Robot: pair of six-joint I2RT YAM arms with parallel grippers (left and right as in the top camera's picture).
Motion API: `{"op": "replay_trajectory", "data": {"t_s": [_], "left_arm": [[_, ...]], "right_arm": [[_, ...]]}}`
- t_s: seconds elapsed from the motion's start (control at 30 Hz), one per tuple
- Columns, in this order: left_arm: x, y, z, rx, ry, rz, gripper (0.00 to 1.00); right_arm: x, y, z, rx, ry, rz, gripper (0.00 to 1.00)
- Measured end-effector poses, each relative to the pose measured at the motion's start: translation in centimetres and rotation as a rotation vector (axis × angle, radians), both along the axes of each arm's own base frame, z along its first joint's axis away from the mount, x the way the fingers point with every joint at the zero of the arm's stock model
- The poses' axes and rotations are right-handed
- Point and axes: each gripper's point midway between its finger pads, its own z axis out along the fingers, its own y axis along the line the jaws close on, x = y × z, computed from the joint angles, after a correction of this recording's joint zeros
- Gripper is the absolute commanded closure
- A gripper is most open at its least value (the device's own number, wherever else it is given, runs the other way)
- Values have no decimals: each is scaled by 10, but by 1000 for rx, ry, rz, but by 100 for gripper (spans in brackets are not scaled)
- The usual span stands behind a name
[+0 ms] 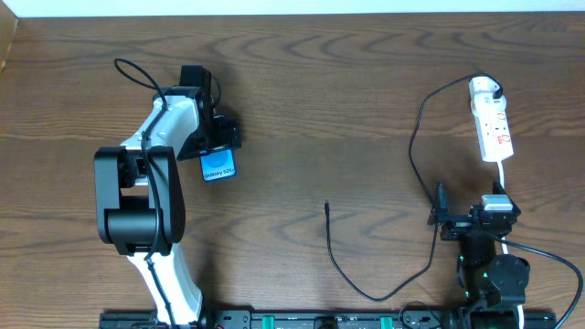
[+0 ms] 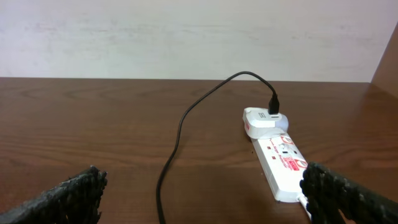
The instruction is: Plug charger to phone and switch on socket
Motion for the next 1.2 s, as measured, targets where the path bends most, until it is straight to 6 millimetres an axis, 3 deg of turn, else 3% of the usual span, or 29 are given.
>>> {"op": "replay_trajectory", "data": {"t_s": [1.2], "left_arm": [[-5, -1, 0, 0, 18, -70, 2]], "right_arm": [[0, 0, 0, 0, 0, 0, 1]]}}
